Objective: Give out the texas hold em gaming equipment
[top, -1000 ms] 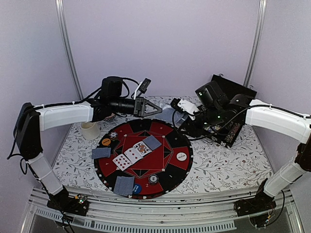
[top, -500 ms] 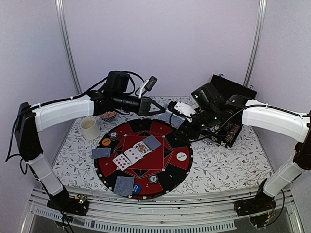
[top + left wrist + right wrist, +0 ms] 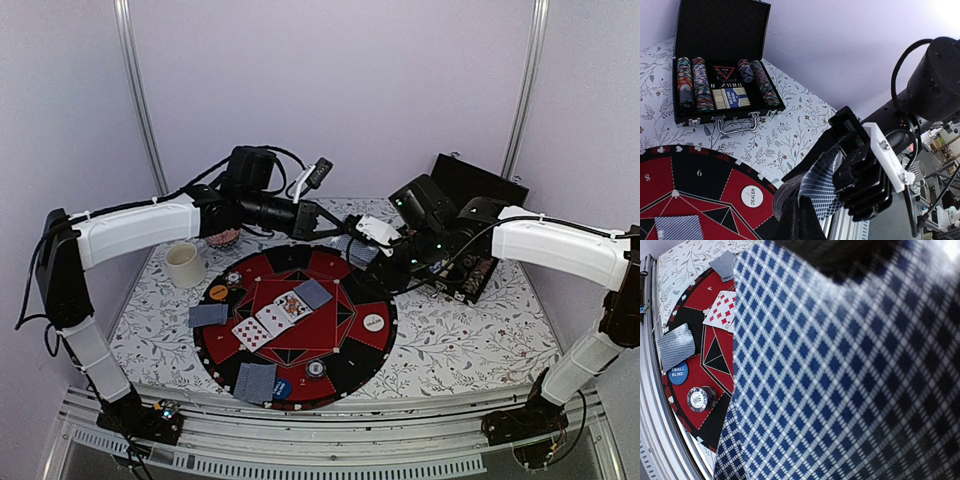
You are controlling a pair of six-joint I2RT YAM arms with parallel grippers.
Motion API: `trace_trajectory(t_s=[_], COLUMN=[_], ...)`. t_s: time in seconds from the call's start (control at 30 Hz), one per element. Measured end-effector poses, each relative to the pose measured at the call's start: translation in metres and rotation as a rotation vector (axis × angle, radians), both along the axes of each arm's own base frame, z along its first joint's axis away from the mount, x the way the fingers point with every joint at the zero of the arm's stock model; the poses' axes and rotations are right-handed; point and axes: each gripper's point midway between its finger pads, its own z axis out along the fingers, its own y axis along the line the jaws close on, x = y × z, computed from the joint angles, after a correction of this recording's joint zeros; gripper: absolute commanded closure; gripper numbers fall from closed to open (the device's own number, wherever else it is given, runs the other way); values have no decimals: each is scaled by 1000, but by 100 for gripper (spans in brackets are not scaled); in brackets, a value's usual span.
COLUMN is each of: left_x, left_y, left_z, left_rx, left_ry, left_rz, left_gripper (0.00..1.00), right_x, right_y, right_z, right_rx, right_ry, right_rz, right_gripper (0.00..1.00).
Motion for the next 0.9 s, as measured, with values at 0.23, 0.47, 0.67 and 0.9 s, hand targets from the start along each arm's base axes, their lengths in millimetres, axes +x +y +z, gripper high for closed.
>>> trace_trajectory(t_s=[0.23,0.47,0.67,0.9], left_x=[4,5,0,3], left_y=[-5,-6,-9,-7], left_z=[-4,-6,-5,-12], left_rx=[19,30,32,73], left_ry=[0,-4,-15,-39], left_rz=[3,8,-8,20], left_gripper=[100,93,82,81], right_x=[0,-1,-1,0], right_y=[-1,-2,-1,0], right_z=[-1,-2,-1,0], right_rx=[-5,-8,-5,0], right_ry=[1,5,4,1], right_rz=[-2,-2,-1,0], right_gripper=[61,61,61,61])
